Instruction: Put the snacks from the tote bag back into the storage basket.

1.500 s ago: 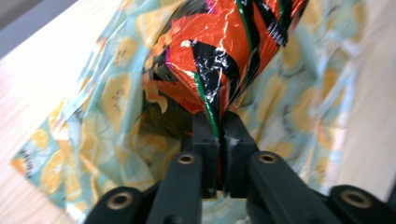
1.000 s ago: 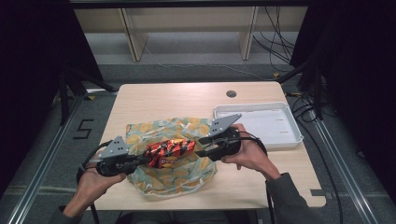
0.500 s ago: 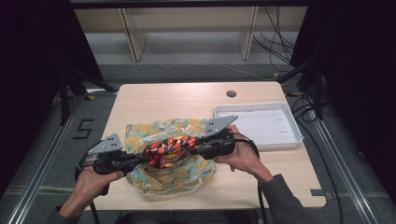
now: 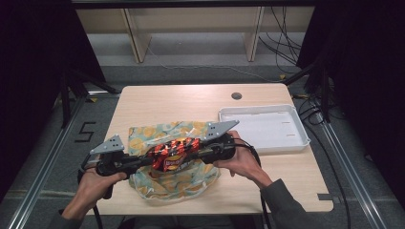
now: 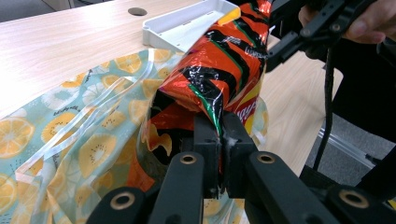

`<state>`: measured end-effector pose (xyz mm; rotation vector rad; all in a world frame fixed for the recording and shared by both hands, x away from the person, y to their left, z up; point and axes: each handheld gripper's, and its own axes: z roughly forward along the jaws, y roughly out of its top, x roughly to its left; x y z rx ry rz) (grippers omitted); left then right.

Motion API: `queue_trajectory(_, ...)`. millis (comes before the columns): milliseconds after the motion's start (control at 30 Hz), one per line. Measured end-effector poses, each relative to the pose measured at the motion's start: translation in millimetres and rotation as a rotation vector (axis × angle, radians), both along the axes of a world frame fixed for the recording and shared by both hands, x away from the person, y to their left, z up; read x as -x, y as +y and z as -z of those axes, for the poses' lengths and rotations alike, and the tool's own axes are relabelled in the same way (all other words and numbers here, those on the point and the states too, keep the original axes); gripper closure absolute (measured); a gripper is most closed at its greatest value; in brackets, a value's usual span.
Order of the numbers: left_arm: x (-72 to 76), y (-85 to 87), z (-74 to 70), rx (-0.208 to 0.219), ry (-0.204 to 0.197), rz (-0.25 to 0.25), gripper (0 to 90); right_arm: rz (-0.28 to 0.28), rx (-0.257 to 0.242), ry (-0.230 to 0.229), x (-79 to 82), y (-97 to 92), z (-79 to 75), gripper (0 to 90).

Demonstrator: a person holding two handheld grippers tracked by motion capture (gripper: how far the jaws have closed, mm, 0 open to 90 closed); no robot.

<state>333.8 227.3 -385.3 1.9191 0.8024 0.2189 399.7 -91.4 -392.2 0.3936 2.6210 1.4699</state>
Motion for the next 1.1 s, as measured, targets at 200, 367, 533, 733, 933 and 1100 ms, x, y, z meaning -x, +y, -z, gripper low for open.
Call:
queue_trajectory(200,-1.1,0.4,2.5,-0.002,0.008,0.004,85.4,0.0,-0.011,-0.009,2.3,4.1,2.7,86.4)
queue_trajectory(367,-0.4,3.6,-0.1,-0.01,-0.004,-0.014,79.3,0.003,-0.017,0.021,1.3,4.1,1.5,89.6)
queue_trajectory(533,4.1,9.7,-7.3,-0.033,-0.031,-0.017,51.8,0.009,-0.022,0.028,2.2,4.0,-0.5,90.0)
queue_trajectory(733,17.6,22.1,6.3,-0.095,-0.075,-0.085,30.5,0.015,-0.049,0.032,0.4,4.7,-9.4,90.0)
queue_trajectory(933,26.0,32.1,38.8,-0.193,-0.087,-0.171,26.9,0.011,-0.067,0.056,0.0,10.2,-15.8,90.0)
queue_trajectory(1100,27.5,40.6,47.9,-0.176,-0.085,-0.205,25.7,0.013,-0.082,0.036,3.2,17.3,-24.0,90.0)
